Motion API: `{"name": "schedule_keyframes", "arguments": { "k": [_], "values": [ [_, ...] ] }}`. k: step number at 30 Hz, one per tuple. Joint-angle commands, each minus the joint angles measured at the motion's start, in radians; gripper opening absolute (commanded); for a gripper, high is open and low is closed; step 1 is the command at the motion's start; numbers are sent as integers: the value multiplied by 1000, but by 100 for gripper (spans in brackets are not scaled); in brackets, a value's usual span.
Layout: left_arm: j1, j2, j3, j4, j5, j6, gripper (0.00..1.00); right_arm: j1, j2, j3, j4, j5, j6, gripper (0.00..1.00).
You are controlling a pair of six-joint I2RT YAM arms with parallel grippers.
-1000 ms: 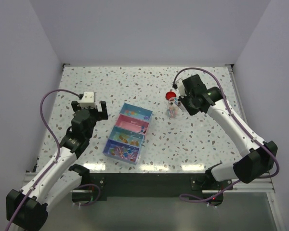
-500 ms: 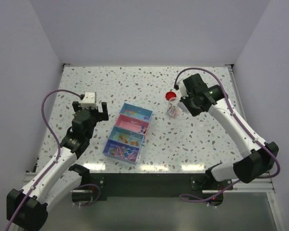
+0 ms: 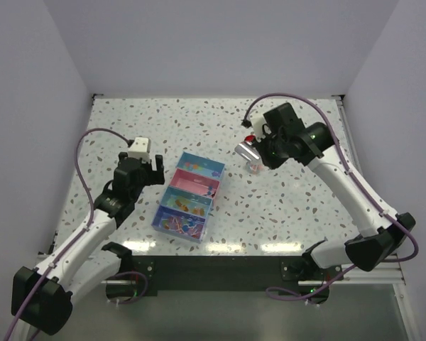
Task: Pack the candies
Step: Adjust the storage box at the center of the board.
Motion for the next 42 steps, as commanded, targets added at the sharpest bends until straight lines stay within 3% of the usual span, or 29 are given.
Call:
{"name": "schedule_keyframes", "arguments": {
  "k": [1,9,17,23,31,42],
  "values": [
    [5,40,68,-112,106,-100,84,67,-29,-36,63,-90,43,0],
    [3,159,78,-190,210,-131,65,144,-50,-197,208,-271,81,0],
    [-8,270,104,-210,270,-128,47,167,-44,-295,288,-329,76,0],
    [-23,336,117,-190,299,-140,38,167,-29,-312,322,-352,60,0],
    [-37,450,194,-109,285,-158,10,169,0,-280,285,-352,18,0],
    [-37,637,341,-1,281,-21,7,181,51,-209,189,-371,-26,0]
  ]
}}
